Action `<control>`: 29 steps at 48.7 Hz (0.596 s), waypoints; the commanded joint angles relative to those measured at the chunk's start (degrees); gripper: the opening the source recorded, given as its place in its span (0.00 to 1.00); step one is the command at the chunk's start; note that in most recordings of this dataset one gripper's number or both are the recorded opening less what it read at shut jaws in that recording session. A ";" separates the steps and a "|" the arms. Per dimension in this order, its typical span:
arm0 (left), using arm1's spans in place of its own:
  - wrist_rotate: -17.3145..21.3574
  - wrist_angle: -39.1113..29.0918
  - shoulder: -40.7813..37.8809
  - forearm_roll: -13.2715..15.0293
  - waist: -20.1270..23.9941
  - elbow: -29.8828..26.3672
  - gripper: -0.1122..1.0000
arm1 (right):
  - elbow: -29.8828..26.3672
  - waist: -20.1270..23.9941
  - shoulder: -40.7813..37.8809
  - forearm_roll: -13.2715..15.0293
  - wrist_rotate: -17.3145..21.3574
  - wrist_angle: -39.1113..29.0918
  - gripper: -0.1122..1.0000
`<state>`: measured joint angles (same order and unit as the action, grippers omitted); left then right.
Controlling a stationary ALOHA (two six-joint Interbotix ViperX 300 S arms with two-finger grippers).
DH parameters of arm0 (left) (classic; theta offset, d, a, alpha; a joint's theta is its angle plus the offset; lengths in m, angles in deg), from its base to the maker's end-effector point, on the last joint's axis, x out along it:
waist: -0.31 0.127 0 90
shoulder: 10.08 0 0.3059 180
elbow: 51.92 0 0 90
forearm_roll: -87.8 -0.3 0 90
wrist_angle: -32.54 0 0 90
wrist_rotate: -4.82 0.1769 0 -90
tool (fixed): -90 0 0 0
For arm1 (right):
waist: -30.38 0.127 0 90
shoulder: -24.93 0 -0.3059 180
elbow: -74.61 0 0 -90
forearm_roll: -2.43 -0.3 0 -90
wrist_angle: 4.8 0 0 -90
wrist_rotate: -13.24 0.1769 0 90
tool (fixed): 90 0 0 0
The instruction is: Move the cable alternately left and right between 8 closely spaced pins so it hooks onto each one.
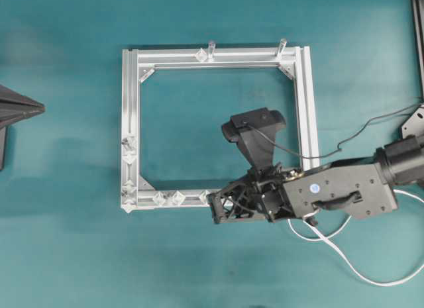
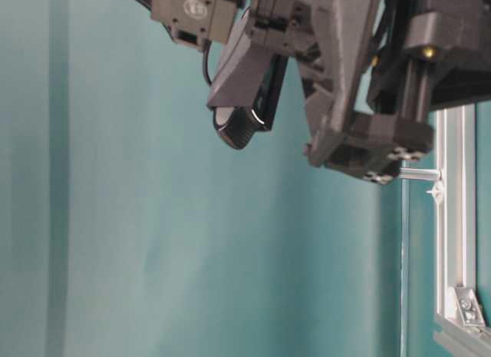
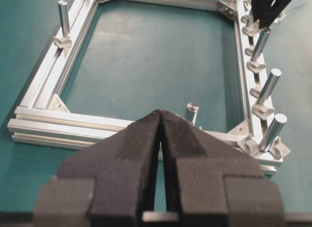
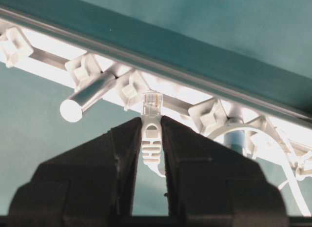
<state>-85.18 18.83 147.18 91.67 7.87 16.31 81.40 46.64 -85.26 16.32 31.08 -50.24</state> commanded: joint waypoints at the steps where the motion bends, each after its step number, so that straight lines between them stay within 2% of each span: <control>1: -0.18 0.26 -0.44 -0.09 0.09 -0.62 0.10 | -1.32 0.53 0.97 0.00 0.09 0.00 0.25; 14: -0.18 0.26 -0.44 -0.18 0.18 -0.62 0.10 | -1.41 0.53 1.05 0.00 -0.09 -2.46 0.25; 29: -0.09 0.26 -0.44 -0.09 0.18 -0.62 0.10 | -1.41 0.62 1.05 0.09 -0.26 -2.11 0.25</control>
<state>-85.27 18.83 147.18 91.67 7.87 16.31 81.22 46.90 -85.26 16.23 30.90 -52.43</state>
